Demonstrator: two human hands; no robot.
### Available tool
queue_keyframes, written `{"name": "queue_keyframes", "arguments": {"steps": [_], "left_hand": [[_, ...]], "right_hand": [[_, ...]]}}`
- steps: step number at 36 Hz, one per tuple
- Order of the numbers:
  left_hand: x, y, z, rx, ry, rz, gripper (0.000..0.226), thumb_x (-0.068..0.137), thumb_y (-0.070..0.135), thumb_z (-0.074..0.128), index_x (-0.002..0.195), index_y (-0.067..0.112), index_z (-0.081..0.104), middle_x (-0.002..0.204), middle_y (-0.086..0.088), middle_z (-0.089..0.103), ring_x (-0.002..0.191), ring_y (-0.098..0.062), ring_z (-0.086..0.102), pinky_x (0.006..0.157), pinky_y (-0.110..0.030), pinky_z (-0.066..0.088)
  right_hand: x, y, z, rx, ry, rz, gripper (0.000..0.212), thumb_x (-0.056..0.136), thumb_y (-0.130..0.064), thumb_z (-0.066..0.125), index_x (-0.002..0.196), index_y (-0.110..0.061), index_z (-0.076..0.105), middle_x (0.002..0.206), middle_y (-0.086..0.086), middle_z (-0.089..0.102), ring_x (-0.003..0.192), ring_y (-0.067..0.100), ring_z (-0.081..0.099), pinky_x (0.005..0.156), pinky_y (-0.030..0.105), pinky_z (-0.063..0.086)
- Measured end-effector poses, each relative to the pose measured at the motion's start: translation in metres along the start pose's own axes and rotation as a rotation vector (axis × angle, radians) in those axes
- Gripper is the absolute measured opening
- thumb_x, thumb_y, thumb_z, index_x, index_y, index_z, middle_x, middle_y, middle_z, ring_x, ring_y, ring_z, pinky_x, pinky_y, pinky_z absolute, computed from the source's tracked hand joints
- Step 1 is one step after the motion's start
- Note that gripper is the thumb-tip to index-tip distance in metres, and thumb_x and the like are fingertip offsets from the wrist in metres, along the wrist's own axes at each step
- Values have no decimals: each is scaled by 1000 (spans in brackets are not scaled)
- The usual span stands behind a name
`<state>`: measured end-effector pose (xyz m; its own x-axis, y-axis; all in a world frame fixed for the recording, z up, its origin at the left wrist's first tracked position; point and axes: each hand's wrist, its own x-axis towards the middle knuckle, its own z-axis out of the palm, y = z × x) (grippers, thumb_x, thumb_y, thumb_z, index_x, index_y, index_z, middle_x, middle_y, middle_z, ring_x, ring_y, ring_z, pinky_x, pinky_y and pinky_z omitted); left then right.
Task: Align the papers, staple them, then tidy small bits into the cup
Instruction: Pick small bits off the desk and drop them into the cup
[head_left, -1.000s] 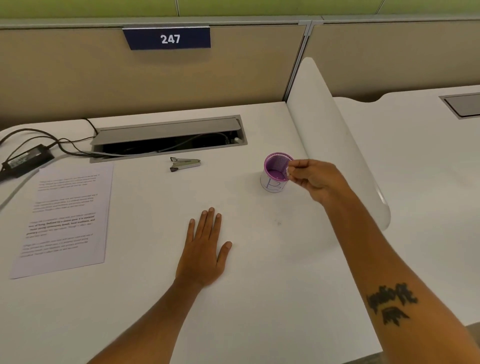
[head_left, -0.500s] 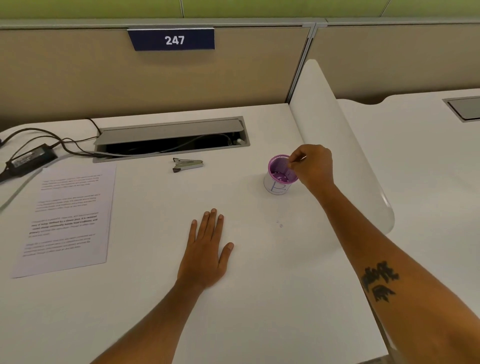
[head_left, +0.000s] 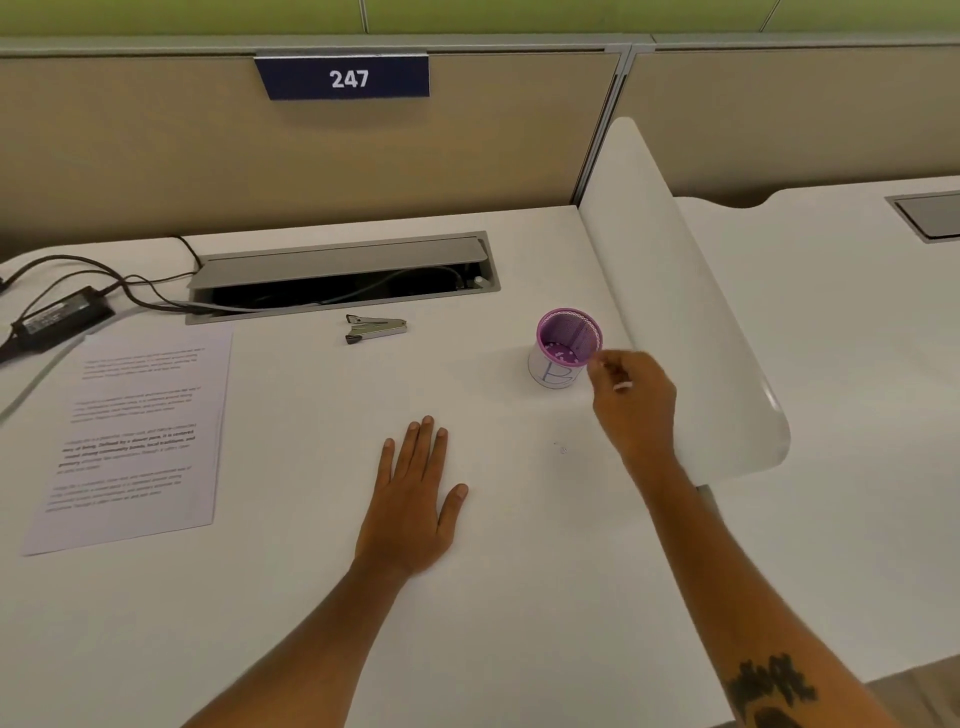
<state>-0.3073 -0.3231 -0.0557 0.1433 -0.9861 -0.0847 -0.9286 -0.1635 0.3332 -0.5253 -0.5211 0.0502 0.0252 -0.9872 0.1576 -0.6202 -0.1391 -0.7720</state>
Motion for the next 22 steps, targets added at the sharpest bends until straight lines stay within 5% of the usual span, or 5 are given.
{"name": "queue_keyframes", "arguments": {"steps": [5, 9, 16, 22], "left_hand": [[1, 0, 0, 4, 3, -1, 75, 109, 54, 26, 169, 16, 4, 179, -4, -5, 165, -19, -9, 134, -54, 9], [1, 0, 0, 20, -6, -5, 75, 109, 55, 24, 169, 16, 3, 179, -4, -5, 165, -20, -9, 134, -54, 10], [2, 0, 2, 25, -9, -11, 76, 108, 56, 24, 169, 17, 2, 179, -4, -5, 165, -20, -9, 134, -54, 10], [2, -1, 1, 31, -17, -13, 76, 108, 57, 23, 169, 17, 0, 179, -4, -7, 165, -20, -10, 134, -53, 9]], "right_hand": [[-73, 45, 15, -333, -197, -7, 50, 94, -36, 70, 138, -16, 58, 139, 9, 54, 128, 32, 48, 99, 51, 47], [-112, 53, 25, -579, -306, 73, 79, 98, -58, 50, 159, -12, 30, 169, 11, 18, 152, 34, 22, 119, 55, 32], [-133, 49, 53, -685, -391, 66, 87, 101, -64, 24, 164, -7, 4, 173, 5, -14, 159, 36, -2, 125, 64, 5], [-117, 47, 58, -640, -399, 53, 81, 103, -59, 28, 164, -11, 5, 174, 4, -5, 159, 33, 2, 126, 60, 4]]}}
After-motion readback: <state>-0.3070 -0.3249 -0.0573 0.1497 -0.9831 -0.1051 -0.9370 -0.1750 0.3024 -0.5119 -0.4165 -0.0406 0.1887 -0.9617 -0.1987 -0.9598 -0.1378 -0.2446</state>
